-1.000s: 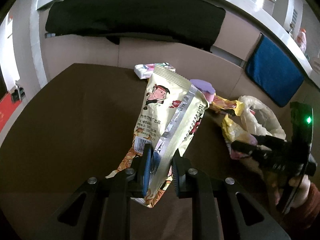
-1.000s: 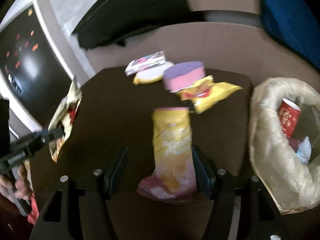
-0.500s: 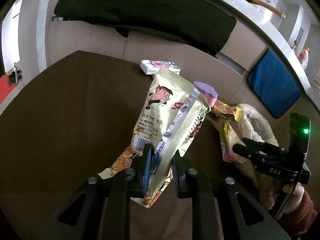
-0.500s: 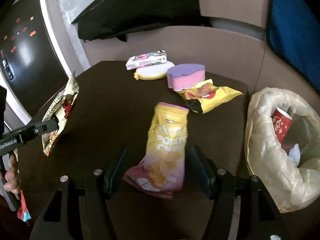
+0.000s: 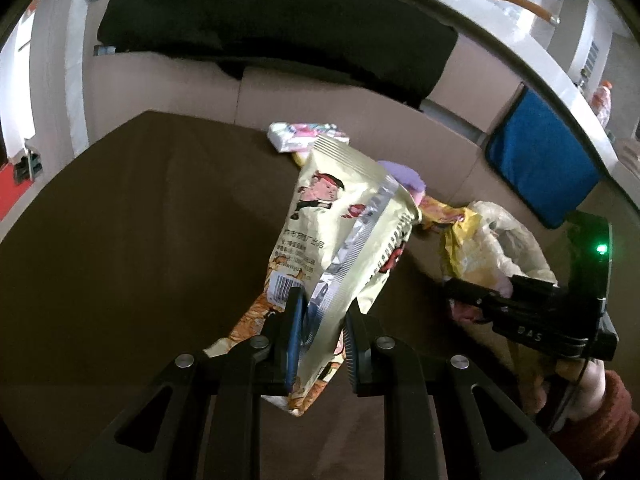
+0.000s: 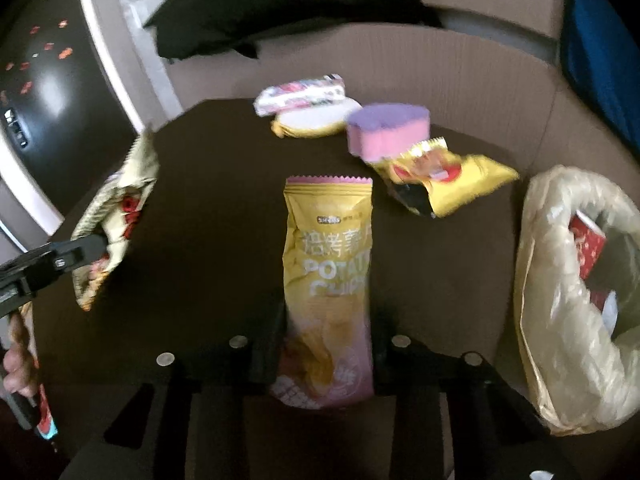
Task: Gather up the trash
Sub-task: 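Grasp the yellow potato chips bag with the right tool while left holds the wrapper, then carry the chips bag with the right tool over the bin while left carries the wrapper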
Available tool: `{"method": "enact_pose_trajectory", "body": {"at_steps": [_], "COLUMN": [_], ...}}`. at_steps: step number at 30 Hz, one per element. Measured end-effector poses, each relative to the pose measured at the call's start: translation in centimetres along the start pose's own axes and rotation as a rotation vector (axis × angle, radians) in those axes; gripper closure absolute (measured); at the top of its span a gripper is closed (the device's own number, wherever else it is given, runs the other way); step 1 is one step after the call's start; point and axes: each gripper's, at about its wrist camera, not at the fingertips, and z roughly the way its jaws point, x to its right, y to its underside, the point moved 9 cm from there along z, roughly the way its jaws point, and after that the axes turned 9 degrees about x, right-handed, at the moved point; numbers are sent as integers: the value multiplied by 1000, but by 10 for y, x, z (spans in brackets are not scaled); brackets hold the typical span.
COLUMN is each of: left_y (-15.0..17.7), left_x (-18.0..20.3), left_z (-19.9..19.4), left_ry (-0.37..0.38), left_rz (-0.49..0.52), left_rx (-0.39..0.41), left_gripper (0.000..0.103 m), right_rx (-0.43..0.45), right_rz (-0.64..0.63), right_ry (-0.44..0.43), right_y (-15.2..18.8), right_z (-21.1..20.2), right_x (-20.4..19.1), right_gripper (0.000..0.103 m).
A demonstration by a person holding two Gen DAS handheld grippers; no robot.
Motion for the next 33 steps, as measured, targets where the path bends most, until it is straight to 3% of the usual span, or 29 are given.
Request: {"method": "enact_pose_trajectory", "body": {"at_steps": [8, 18, 28, 33], "left_y": [-15, -53, -90, -97], "left_x": [21, 84, 172, 215], "left_z": [-14, -31, -49, -39], "left_ry": [36, 41, 62, 103], "left_rz": [-9, 115, 241, 259], "left_rx": [52, 163, 330, 338], "left_gripper": [84, 84, 84, 84], "right_rx": [120, 230, 389, 443], "right_rz": [-12, 1, -59, -16], "right_ry": [-21, -3, 108, 162], "right_y": [-30, -48, -80, -82], "right_z": [-46, -95, -167, -198], "right_x": [-4, 17, 55, 91], "right_gripper": [76, 76, 76, 76]}}
